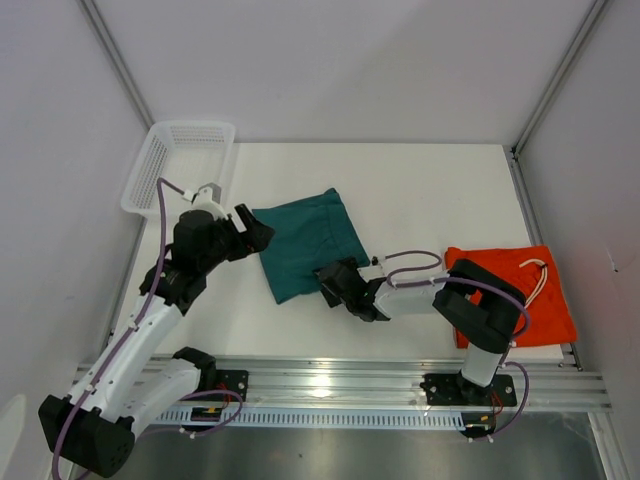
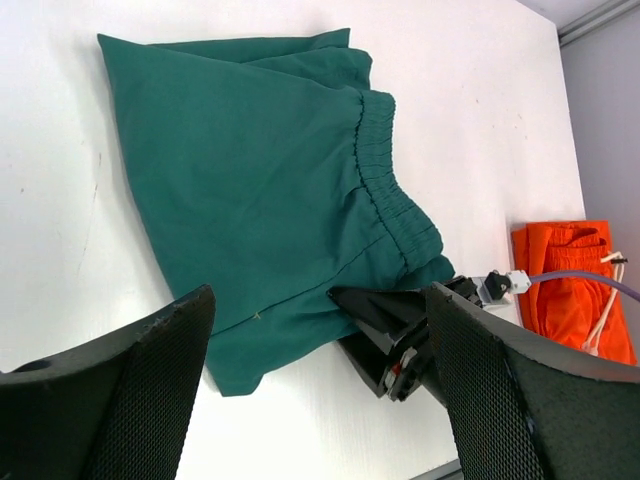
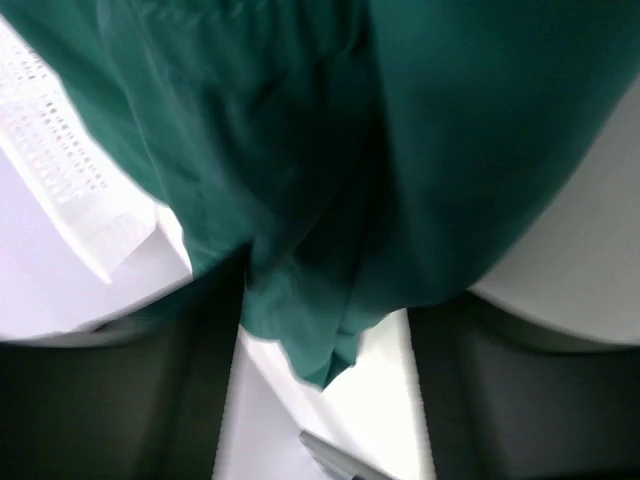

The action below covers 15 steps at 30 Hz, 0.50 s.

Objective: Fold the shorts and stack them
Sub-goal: Neatly place the folded shorts to the corner

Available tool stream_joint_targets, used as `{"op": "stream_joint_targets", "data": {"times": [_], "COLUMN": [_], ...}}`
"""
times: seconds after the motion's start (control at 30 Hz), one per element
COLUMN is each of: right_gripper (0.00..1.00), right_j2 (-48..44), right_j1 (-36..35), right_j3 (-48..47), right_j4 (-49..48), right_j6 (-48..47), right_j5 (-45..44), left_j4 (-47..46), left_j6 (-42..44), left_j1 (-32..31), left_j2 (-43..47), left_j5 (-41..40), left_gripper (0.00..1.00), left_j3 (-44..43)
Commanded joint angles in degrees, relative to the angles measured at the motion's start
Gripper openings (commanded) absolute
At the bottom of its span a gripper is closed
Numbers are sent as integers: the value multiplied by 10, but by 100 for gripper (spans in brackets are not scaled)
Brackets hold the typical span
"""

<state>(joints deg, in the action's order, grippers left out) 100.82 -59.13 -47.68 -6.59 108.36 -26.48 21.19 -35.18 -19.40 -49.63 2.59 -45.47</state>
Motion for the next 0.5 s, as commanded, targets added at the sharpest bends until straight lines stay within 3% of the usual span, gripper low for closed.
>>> {"op": "stream_joint_targets", "data": {"times": [0.0, 0.1, 0.13, 0.23, 0.3, 0.47], "right_gripper": [52, 29, 0, 0, 0, 0], "right_j2": [27, 30, 28, 11, -8, -98], "right_j1": [10, 32, 41, 88, 114, 161], "right_j3": [-4, 14, 22, 30, 22, 70], "right_j4": [4, -22, -31, -26, 43, 152], "right_j6": [-6, -45, -67, -204, -320, -485], "right_j5": [-19, -3, 10, 88, 127, 143], "left_j4": [12, 9, 5, -4, -14, -58], "left_j6": [19, 20, 19, 19, 18, 14], "left_j1": [-5, -5, -5, -5, -5, -5], "left_j2": [13, 11, 9, -4, -15, -39], "left_j5": [-16, -18, -17, -9, -5, 18], "left_gripper": [88, 88, 89, 89, 88, 89], "left_j3": [-26, -23, -21, -16, -10, 16]}}
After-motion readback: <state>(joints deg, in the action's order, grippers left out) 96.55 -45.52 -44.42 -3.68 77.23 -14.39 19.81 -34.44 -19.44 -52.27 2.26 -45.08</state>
